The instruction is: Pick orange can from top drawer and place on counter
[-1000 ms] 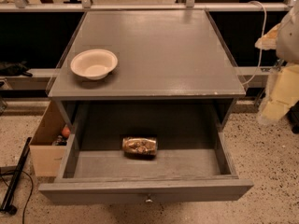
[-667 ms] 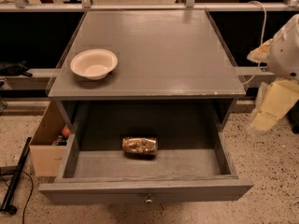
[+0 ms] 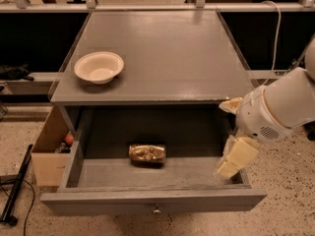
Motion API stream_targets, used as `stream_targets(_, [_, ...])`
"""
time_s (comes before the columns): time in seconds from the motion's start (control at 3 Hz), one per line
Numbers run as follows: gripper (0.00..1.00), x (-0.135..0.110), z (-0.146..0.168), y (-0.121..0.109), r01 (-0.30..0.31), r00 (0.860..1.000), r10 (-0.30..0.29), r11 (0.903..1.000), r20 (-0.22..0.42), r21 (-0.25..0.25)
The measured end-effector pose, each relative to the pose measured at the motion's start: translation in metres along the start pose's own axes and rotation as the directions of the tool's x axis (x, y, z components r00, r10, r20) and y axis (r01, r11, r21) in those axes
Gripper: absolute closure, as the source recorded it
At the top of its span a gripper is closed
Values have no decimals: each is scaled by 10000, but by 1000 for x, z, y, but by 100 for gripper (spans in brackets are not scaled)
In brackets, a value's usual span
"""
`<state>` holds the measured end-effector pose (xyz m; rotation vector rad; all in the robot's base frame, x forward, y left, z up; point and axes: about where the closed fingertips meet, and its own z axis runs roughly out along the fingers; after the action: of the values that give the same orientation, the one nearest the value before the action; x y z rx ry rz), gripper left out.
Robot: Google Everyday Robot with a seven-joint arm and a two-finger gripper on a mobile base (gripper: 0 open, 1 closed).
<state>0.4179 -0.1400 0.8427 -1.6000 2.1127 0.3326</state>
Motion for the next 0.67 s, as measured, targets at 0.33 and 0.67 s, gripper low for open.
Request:
stream_targets(0.33, [0, 0, -1, 0, 8, 10000, -8, 10000, -9, 3])
stream_targets(0.67, [0, 2, 9, -1, -204, 9997, 206, 9996, -120, 171])
